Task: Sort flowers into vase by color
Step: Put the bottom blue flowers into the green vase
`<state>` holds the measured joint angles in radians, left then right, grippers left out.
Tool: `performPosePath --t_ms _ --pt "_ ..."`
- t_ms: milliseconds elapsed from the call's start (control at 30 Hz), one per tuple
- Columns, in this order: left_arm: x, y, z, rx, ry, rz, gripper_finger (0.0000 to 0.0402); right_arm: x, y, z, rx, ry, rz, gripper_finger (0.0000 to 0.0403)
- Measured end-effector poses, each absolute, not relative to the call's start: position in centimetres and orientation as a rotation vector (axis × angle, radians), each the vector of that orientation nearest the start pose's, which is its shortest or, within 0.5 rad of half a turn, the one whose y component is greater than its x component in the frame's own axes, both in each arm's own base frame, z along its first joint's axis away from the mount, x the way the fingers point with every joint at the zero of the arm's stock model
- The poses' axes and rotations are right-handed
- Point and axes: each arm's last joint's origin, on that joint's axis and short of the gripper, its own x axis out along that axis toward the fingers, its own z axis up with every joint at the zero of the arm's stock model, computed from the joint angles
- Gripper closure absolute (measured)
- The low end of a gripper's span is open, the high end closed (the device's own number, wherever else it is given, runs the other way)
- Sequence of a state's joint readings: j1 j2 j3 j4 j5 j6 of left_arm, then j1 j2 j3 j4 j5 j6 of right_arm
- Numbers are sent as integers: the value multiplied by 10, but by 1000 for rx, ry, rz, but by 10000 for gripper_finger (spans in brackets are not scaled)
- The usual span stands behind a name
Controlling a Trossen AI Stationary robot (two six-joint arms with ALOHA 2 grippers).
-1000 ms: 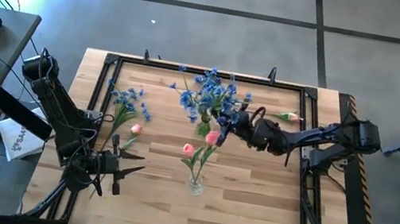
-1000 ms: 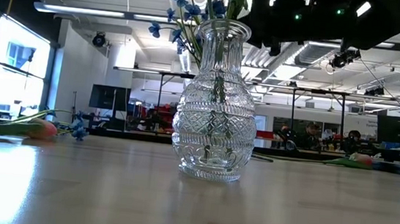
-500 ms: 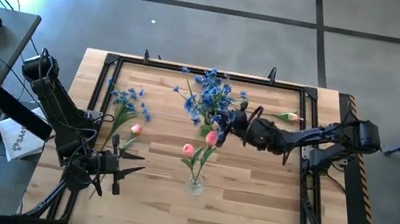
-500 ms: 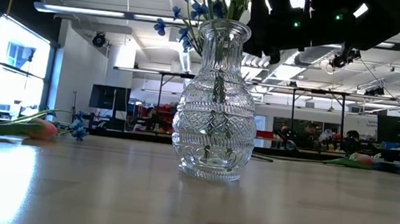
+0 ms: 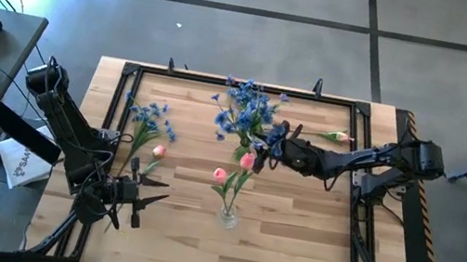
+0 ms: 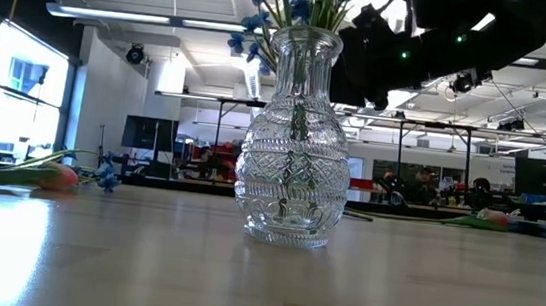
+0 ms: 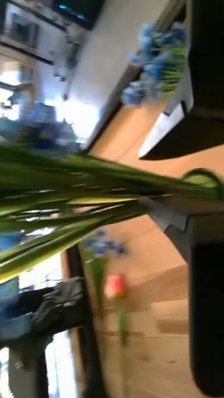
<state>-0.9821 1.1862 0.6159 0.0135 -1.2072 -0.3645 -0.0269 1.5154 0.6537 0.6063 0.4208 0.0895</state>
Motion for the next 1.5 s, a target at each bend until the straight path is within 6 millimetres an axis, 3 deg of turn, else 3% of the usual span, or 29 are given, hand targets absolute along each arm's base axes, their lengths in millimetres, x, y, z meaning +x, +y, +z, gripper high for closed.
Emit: performPosePath --t_ms 300,567,767,1000,1267,1500 --pt "148 -173 225 135 210 259 289 301 -21 198 50 257 -455 216" --pt "148 -173 225 136 210 259 289 307 -20 229 54 383 -416 206" --pt "148 -173 225 136 210 259 289 313 -20 256 41 491 -418 229" --pt "148 -173 225 136 210 259 289 318 -16 276 9 461 -396 268" --pt "148 -173 225 135 210 259 289 313 -17 258 42 488 -422 385" --pt "148 -173 226 132 209 259 289 308 -18 242 83 482 -451 377"
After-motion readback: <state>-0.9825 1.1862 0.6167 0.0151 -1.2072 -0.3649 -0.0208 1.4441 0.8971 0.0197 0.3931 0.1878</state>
